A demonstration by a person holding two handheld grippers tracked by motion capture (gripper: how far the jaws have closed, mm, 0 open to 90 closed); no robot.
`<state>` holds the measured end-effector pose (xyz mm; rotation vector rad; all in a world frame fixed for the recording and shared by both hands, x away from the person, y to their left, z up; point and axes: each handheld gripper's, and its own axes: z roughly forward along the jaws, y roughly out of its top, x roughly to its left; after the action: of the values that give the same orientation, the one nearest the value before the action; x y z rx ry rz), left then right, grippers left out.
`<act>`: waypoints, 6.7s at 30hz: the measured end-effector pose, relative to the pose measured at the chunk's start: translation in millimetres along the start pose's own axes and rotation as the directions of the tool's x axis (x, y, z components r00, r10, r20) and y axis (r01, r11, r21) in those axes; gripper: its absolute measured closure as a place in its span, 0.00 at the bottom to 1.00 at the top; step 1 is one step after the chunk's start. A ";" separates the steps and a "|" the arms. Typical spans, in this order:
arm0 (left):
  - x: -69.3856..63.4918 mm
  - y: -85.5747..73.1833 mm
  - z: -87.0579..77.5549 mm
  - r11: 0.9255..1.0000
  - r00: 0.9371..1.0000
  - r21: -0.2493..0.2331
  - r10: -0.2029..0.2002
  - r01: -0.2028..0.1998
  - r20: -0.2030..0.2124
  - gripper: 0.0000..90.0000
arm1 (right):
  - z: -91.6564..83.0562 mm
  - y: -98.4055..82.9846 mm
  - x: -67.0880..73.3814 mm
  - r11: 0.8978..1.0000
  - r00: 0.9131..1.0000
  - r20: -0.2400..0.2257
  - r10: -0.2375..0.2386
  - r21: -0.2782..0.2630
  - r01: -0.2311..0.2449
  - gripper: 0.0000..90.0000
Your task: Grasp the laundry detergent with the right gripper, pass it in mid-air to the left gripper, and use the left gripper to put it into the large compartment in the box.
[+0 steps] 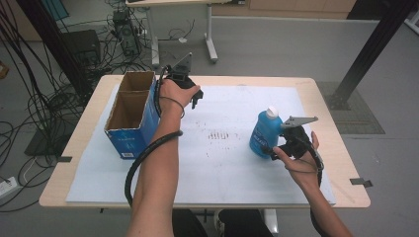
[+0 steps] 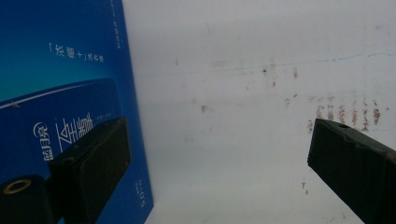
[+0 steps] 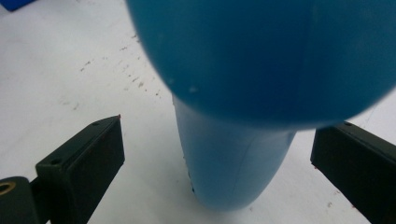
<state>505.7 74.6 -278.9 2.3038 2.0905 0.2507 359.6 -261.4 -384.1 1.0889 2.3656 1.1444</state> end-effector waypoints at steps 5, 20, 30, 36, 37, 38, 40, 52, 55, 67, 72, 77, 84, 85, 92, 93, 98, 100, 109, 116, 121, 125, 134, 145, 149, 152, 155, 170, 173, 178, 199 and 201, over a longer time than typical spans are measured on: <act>-2.6 1.7 -0.9 1.000 1.000 -0.001 0.003 -0.003 -0.002 0.07 | 4.2 -3.2 -0.1 0.999 1.000 0.001 0.012 -0.045 -0.012 0.02; -8.8 3.2 -1.4 1.000 1.000 -0.004 0.017 -0.017 0.000 0.07 | 10.9 -2.9 1.8 0.995 0.999 0.026 0.021 -0.101 -0.019 0.02; -8.6 3.5 -3.6 1.000 1.000 -0.005 0.015 -0.015 0.001 0.07 | 10.8 1.3 1.8 0.993 0.999 0.038 0.017 -0.117 -0.013 0.02; -9.4 3.8 -4.1 1.000 1.000 -0.007 0.016 -0.016 0.002 0.07 | 9.9 2.9 1.1 0.992 0.999 0.043 0.015 -0.124 -0.010 0.02; -9.4 3.8 -4.1 1.000 1.000 -0.007 0.016 -0.016 0.002 0.07 | 9.7 3.1 1.4 0.992 0.999 0.045 0.017 -0.126 -0.011 0.02; -9.3 3.9 -4.6 1.000 1.000 -0.004 0.018 -0.018 0.001 0.07 | 9.7 3.1 1.4 0.992 0.999 0.045 0.017 -0.126 -0.011 0.02; -9.3 3.9 -5.1 1.000 1.000 -0.009 0.015 -0.015 0.004 0.07 | 9.3 3.8 1.7 0.991 0.999 0.043 0.017 -0.133 -0.011 0.02; -8.0 4.1 -6.6 1.000 1.000 -0.007 0.016 -0.016 0.006 0.07 | 9.7 5.1 3.4 0.991 0.999 0.042 0.019 -0.133 -0.013 0.02; -8.8 4.3 -7.1 1.000 1.000 -0.008 0.018 -0.018 0.007 0.07 | 8.9 5.6 3.3 0.991 0.999 0.042 0.018 -0.134 -0.012 0.02; -9.3 3.5 -8.1 1.000 1.000 -0.009 0.017 -0.017 0.008 0.07 | 7.4 6.7 4.3 0.990 0.999 0.047 0.013 -0.138 -0.006 0.02; -9.8 2.8 -8.4 1.000 1.000 -0.007 0.019 -0.019 0.007 0.07 | 6.5 6.4 4.5 0.990 0.999 0.049 0.018 -0.140 -0.011 0.02; -9.2 2.4 -8.4 1.000 1.000 -0.008 0.018 -0.018 0.008 0.07 | 5.7 6.4 4.9 0.990 0.998 0.054 0.013 -0.138 -0.005 0.02; -8.7 2.6 -9.6 1.000 1.000 -0.009 0.017 -0.017 0.006 0.07 | 6.3 7.0 5.4 0.990 0.999 0.052 0.010 -0.139 -0.003 0.02; -8.5 2.6 -9.7 1.000 1.000 -0.010 0.019 -0.019 0.006 0.07 | 6.4 6.9 5.4 0.990 0.999 0.052 0.010 -0.139 -0.002 0.02; -9.4 3.0 -10.4 1.000 1.000 -0.015 0.016 -0.016 0.007 0.07 | 5.6 6.9 5.3 0.990 0.998 0.054 0.014 -0.142 -0.006 0.02; -9.4 3.0 -10.4 1.000 1.000 -0.015 0.016 -0.016 0.007 0.07 | 5.2 7.1 5.5 0.989 0.998 0.060 0.019 -0.145 -0.010 0.01; -9.3 3.1 -11.2 1.000 1.000 -0.016 0.017 -0.017 0.011 0.07 | 5.3 7.4 5.6 0.990 0.998 0.057 0.018 -0.142 -0.010 0.02; -9.3 3.1 -11.3 1.000 1.000 -0.018 0.019 -0.018 0.010 0.07 | 5.4 7.2 5.7 0.990 0.998 0.056 0.019 -0.142 -0.011 0.02; -9.1 3.2 -12.3 1.000 1.000 -0.023 0.012 -0.011 0.018 0.07 | 7.3 5.8 7.2 0.989 0.998 0.061 0.026 -0.146 -0.017 0.01; -9.9 3.6 -12.3 1.000 1.000 -0.021 0.017 -0.017 0.021 0.07 | 7.2 5.7 6.5 0.989 0.998 0.056 0.028 -0.145 -0.020 0.02; -11.2 4.1 -13.0 1.000 1.000 -0.023 0.017 -0.016 0.022 0.07 | 6.6 5.7 5.7 0.989 0.998 0.058 0.027 -0.147 -0.018 0.02; -11.7 4.2 -13.3 1.000 1.000 -0.021 0.016 -0.016 0.023 0.07 | 6.0 5.3 5.1 0.989 0.998 0.057 0.028 -0.146 -0.019 0.02; -11.5 3.9 -14.4 1.000 0.999 -0.025 0.016 -0.016 0.027 0.07 | 6.0 4.8 6.1 0.988 0.998 0.055 0.024 -0.152 -0.015 0.02; -9.8 3.0 -13.1 1.000 1.000 -0.024 0.012 -0.011 0.027 0.07 | 7.2 1.8 4.6 0.988 0.998 0.044 0.035 -0.152 -0.027 0.04; -10.4 3.0 -12.2 1.000 0.999 -0.025 0.013 -0.013 0.029 0.07 | 7.3 1.9 5.4 0.987 0.998 0.041 0.041 -0.159 -0.034 0.09; -10.7 3.1 -12.4 1.000 0.999 -0.021 0.020 -0.019 0.029 0.07 | 7.6 2.2 5.1 0.987 0.998 0.042 0.040 -0.159 -0.033 0.10; -11.5 3.3 -12.7 1.000 0.999 -0.024 0.018 -0.017 0.029 0.07 | 8.4 2.5 5.3 0.986 0.998 0.050 0.047 -0.162 -0.039 0.14; -14.5 2.7 -12.1 0.999 0.999 -0.023 0.031 -0.031 0.025 0.07 | 16.9 -1.0 9.3 0.985 0.997 0.067 0.043 -0.168 -0.032 0.36; -15.2 3.2 -12.2 0.999 0.999 -0.022 0.037 -0.037 0.026 0.07 | 17.9 -1.2 9.3 0.985 0.995 0.085 0.044 -0.170 -0.029 0.40; -16.9 4.0 -11.5 0.999 0.999 -0.023 0.042 -0.041 0.026 0.07 | 17.7 -2.1 7.9 0.984 0.994 0.097 0.047 -0.175 -0.030 0.45; -15.8 3.1 -14.0 0.999 0.999 -0.023 0.041 -0.041 0.005 0.07 | 17.8 -3.2 8.3 0.982 0.993 0.104 0.050 -0.185 -0.031 0.48; -16.0 3.0 -13.9 0.999 0.999 -0.025 0.037 -0.037 0.006 0.07 | 17.7 -3.4 8.3 0.982 0.993 0.105 0.054 -0.185 -0.033 0.48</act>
<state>505.3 57.2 -266.5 2.3283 2.0316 0.2677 361.9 -247.0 -397.5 1.1141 2.1166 1.2562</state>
